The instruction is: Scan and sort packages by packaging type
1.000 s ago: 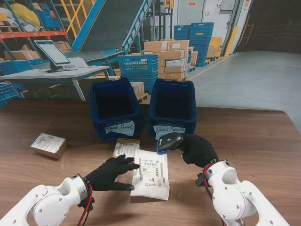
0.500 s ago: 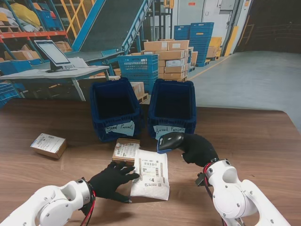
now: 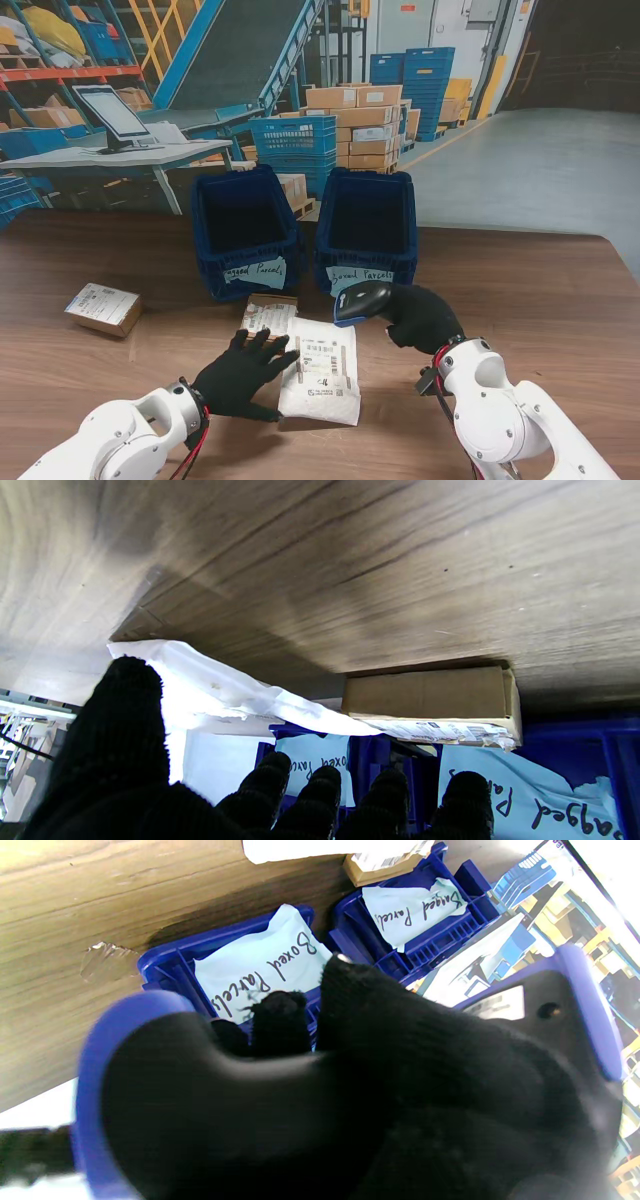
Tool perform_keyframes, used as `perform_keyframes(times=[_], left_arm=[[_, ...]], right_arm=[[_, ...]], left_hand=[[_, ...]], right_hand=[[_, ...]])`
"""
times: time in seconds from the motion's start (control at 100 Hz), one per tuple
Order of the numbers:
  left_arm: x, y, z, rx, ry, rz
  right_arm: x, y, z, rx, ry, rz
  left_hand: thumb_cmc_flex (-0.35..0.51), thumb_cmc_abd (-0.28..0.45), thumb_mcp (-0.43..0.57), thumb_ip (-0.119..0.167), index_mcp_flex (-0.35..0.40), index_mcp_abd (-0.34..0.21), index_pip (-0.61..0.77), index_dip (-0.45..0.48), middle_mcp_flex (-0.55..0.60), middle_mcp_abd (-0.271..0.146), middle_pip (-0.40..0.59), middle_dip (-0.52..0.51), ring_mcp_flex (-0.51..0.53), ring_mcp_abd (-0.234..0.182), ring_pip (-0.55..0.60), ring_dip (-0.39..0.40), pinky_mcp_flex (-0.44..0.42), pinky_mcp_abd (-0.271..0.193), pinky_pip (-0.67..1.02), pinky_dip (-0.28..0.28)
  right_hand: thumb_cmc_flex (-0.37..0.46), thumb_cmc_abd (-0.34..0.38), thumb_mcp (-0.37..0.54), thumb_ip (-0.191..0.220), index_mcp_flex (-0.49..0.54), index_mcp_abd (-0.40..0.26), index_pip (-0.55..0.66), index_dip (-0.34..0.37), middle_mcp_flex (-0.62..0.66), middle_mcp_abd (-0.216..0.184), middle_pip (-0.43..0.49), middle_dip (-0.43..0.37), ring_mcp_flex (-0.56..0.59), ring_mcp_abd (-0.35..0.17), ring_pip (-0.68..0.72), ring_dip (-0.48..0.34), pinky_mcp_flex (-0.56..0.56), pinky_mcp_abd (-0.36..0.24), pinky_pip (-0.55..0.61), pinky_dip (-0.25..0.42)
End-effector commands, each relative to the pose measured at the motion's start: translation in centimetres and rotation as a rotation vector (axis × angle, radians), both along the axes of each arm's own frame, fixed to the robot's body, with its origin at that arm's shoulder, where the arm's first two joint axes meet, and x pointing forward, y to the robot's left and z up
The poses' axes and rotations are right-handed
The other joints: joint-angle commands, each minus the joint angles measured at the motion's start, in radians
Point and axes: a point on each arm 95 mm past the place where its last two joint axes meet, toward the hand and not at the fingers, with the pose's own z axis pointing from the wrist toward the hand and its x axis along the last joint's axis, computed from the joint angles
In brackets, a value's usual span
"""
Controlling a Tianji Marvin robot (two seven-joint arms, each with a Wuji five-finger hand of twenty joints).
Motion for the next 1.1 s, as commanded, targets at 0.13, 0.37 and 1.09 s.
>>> perform_keyframes(times=[0.13, 0.37, 1.09], left_arm=[[0.0, -0.9, -0.4, 0.028, 0.036, -0.014], [0.2, -1.5, -0.8, 0.059, 0.026, -0.031], [2.3, -4.4, -2.3, 0.119, 0.04, -0.085]], right_arm=[[-0.2, 0.4, 0.1, 0.013, 0.01, 0.016], [-0.3, 0.4, 0.1, 0.02, 0.018, 0.024], [-0.5, -0.2, -0.2, 0.052, 0.036, 0.039]], left_hand=[[-0.036, -0.022, 0.028, -0.024, -0.046, 0.027, -0.015, -0.022, -0.038, 0.017, -0.023, -0.04, -0.041, 0.001, -0.02, 0.001, -0.021, 0.007, 0.002, 0.006], [-0.035, -0.027, 0.026, -0.025, -0.045, 0.039, -0.015, -0.028, -0.04, 0.026, -0.023, -0.053, -0.042, 0.003, -0.024, -0.008, -0.022, 0.011, 0.001, 0.005], [-0.1, -0.199, 0.397, -0.026, 0.113, 0.056, 0.02, 0.001, 0.074, 0.036, 0.013, 0.057, 0.04, 0.016, 0.02, 0.017, 0.012, 0.018, 0.008, -0.013]], right_hand=[[0.088, 0.063, 0.086, 0.007, 0.06, -0.076, 0.056, 0.033, 0.0, -0.011, -0.005, 0.009, 0.013, 0.011, 0.0, 0.021, 0.008, -0.01, 0.023, 0.019], [0.088, 0.061, 0.087, 0.008, 0.061, -0.073, 0.054, 0.032, 0.002, -0.01, -0.007, 0.01, 0.014, 0.013, -0.001, 0.022, 0.005, -0.009, 0.023, 0.022], [0.085, 0.057, 0.093, 0.011, 0.064, -0.07, 0.051, 0.031, 0.008, -0.009, -0.01, 0.009, 0.017, 0.014, 0.001, 0.022, 0.007, -0.006, 0.024, 0.025]])
